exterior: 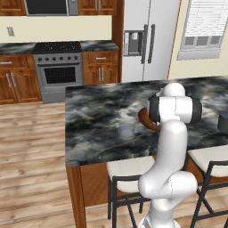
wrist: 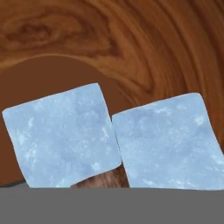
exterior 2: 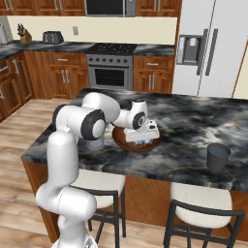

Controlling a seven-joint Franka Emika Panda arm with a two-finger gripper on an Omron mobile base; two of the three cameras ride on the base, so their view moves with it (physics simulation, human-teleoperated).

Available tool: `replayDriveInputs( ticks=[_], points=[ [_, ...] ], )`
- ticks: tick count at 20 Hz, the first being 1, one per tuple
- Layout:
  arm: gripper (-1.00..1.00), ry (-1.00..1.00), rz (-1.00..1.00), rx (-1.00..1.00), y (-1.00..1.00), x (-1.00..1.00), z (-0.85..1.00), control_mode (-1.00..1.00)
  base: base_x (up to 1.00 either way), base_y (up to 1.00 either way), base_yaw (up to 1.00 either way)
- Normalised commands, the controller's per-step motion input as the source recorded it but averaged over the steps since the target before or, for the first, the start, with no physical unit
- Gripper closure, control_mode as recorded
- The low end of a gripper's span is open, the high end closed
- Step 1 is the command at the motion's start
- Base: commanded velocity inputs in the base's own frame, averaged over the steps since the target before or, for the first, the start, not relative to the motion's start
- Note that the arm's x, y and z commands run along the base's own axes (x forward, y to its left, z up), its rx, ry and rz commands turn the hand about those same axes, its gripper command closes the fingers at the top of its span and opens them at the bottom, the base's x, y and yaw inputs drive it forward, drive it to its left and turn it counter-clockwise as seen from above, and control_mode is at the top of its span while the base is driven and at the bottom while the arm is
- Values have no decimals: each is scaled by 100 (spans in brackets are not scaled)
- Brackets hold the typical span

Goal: There are four ice cubes in the ice bowl. Place two ice cubes in each glass of water.

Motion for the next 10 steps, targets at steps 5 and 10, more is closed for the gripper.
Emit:
replayDriveInputs(
  ticks=[5,10],
  points=[
    [-100,0,-3,0,0,0,-17,-100,0,0,0],
    [100,0,-6,-3,3,0,-32,-100,0,0,0]
  ],
)
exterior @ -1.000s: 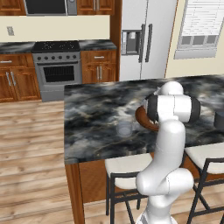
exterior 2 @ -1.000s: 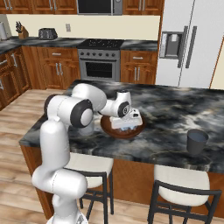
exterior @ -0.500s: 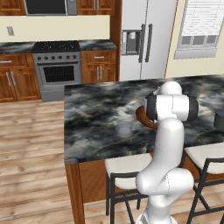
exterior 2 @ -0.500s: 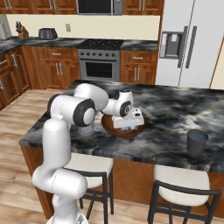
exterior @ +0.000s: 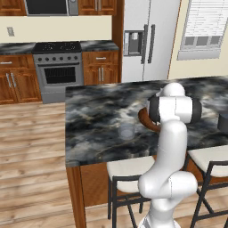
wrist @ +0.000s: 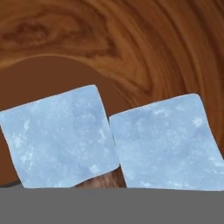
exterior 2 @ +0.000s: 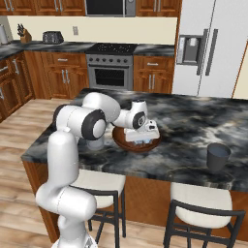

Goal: There are four ice cubes in the ice bowl. Place two ice cubes in each glass of water.

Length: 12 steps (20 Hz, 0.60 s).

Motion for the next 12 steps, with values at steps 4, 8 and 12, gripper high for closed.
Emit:
replayDriveInputs(
  ticks=[4,8,12],
  points=[
    [100,0,-10,-4,4,-4,-34,-100,0,0,0],
    [100,0,-12,-2,0,-2,-30,-100,0,0,0],
    [100,0,-14,-1,0,-7,-30,-100,0,0,0]
  ],
)
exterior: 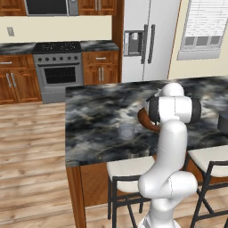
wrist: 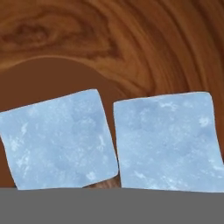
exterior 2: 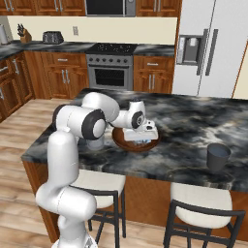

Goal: There are four ice cubes in the ice bowl. Place two ice cubes in each glass of water.

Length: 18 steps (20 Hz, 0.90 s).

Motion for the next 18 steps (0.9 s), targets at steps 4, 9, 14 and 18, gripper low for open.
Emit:
replayDriveInputs(
  ticks=[4,9,14,18],
  points=[
    [100,0,-17,-1,0,-12,-25,-100,0,0,0],
    [100,-6,-33,0,0,-21,8,-100,0,0,0],
    [100,-23,-41,4,0,-13,48,-100,0,0,0],
    [100,-34,-45,4,6,-10,61,-100,0,0,0]
  ],
)
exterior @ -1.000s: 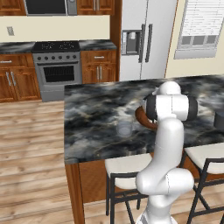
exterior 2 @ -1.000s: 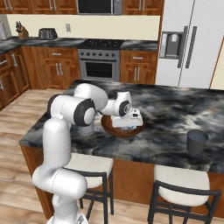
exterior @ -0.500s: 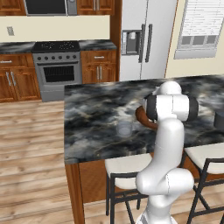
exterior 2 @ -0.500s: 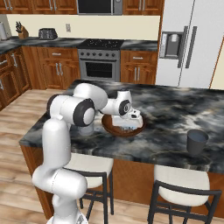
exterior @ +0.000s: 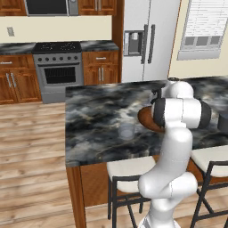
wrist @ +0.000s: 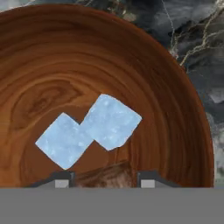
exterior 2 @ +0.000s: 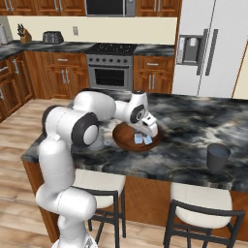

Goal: There are four ice cubes in the ice bowl. Place two ice cubes in each glass of water.

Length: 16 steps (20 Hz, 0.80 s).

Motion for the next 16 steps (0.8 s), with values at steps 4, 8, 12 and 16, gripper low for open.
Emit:
replayDriveInputs(
  ticks=[4,8,12,16],
  points=[
    [100,-42,-60,7,0,-19,54,-100,0,0,0],
    [100,-36,-64,9,0,-23,38,-100,0,0,0],
    [100,-21,-60,6,-14,-35,39,-100,0,0,0],
    [100,-3,-44,4,-57,-38,54,-100,0,0,0]
  ],
)
